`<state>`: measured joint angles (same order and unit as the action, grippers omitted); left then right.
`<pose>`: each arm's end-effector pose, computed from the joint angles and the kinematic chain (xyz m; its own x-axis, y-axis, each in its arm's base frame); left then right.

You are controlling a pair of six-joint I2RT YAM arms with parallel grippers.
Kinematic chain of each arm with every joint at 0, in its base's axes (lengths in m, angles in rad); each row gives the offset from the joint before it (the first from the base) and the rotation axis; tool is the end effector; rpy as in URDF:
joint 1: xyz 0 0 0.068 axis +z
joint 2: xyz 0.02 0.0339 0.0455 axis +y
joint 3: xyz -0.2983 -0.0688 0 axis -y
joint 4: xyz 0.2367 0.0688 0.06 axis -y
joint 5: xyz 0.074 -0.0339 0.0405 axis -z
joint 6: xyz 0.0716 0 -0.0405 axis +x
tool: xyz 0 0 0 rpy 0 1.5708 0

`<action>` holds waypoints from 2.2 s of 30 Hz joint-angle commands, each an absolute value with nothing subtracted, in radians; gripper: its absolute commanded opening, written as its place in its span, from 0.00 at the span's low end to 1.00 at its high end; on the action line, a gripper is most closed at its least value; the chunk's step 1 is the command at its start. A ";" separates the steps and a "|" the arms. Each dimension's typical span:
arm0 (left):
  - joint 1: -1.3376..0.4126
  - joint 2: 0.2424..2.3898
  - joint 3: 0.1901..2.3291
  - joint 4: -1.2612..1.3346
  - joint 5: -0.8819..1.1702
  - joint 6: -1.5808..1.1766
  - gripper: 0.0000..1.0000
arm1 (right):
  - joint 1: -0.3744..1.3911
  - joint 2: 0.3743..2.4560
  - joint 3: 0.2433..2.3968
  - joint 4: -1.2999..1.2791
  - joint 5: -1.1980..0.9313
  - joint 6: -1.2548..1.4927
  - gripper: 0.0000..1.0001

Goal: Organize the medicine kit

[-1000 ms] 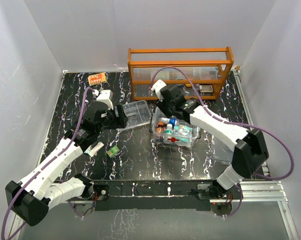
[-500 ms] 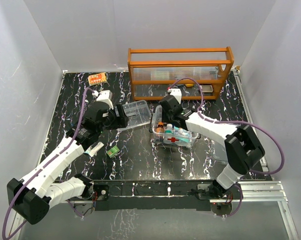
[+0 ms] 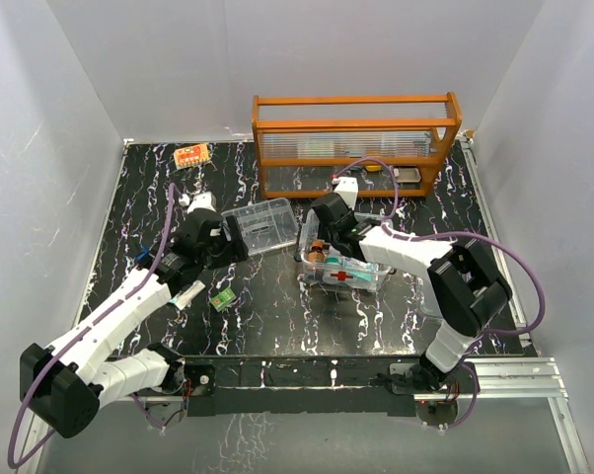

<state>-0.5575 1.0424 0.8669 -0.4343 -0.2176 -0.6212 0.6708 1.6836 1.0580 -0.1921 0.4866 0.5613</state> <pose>0.2043 -0.1092 0.3064 -0.6085 -0.2903 -0.7386 0.0151 0.9263 -0.3766 0.3141 0.2066 0.2198 -0.6429 0.0904 -0.7606 0.0511 0.9959 0.0752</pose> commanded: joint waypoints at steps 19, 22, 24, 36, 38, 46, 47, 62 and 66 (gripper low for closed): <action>-0.529 1.121 0.687 -0.721 -0.292 -1.048 0.99 | 0.664 1.292 1.001 -0.240 0.445 0.597 0.39; -0.529 1.138 0.672 -0.721 -0.298 -1.080 0.99 | 0.665 1.264 1.007 -0.244 0.436 0.589 0.40; -0.529 1.150 0.663 -0.699 -0.285 -1.081 0.99 | 0.664 1.250 1.012 -0.245 0.428 0.581 0.40; -0.523 1.284 0.668 -0.592 -0.276 -1.044 0.92 | 0.665 1.183 1.018 -0.256 0.394 0.563 0.41; -0.521 1.298 0.672 -0.587 -0.278 -1.044 0.89 | 0.666 1.177 1.015 -0.258 0.388 0.564 0.41; -0.519 1.306 0.667 -0.567 -0.283 -1.031 0.68 | 0.664 1.158 1.019 -0.265 0.370 0.566 0.41; -0.520 1.306 0.664 -0.564 -0.279 -1.028 0.66 | 0.665 1.154 1.021 -0.269 0.370 0.566 0.41; -0.515 1.235 0.701 -0.535 -0.284 -0.920 0.53 | 0.666 1.078 1.037 -0.304 0.381 0.571 0.42; -0.513 1.235 0.779 -0.541 -0.294 -0.834 0.55 | 0.665 1.064 1.032 -0.311 0.386 0.574 0.42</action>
